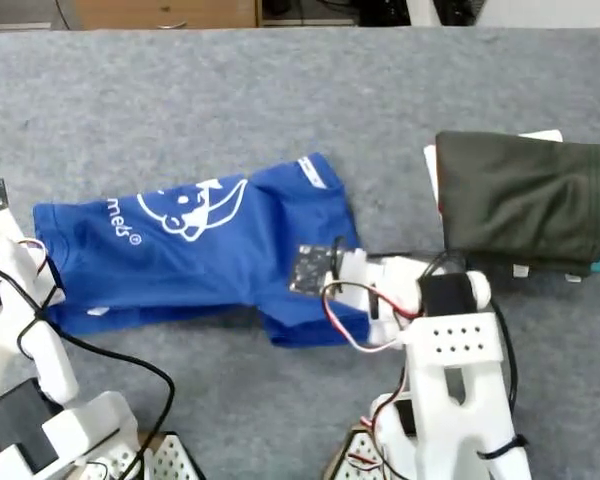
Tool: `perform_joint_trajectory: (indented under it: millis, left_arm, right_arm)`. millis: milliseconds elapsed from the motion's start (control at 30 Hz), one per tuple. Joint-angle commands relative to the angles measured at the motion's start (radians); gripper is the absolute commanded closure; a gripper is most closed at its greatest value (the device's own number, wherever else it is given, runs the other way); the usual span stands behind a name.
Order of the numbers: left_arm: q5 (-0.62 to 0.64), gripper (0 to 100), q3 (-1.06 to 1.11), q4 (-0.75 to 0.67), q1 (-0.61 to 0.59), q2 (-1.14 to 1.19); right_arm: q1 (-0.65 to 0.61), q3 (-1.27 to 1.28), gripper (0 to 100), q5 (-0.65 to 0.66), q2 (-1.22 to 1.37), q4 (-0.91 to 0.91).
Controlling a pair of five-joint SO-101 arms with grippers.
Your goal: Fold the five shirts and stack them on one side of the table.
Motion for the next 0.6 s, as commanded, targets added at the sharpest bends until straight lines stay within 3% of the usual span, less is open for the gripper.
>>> perform_joint_trajectory:
  millis: [0, 133, 233, 433, 567]
  left_arm:
    - [-0.011, 98, -0.005, -0.015, 0.04, -0.004]
    - [-0.015, 98, 0.011, -0.011, 0.068, -0.004]
    - [-0.097, 97, 0.018, -0.006, 0.06, -0.004]
    - [-0.164, 84, -0.003, 0.123, 0.008, -0.015]
    - [-0.163, 83, -0.129, 0.255, -0.069, -0.015]
  right_arm:
    - [-0.01, 0.005, 99.7, 0.021, -0.019, -0.005]
    - [-0.015, 0.007, 99.4, 0.021, -0.019, -0.014]
    - [-0.016, 0.007, 99.0, 0.023, -0.019, -0.014]
    - [-0.013, -0.008, 78.6, -0.029, -0.022, -0.008]
    - [-0.018, -0.084, 76.7, -0.023, -0.058, 0.048]
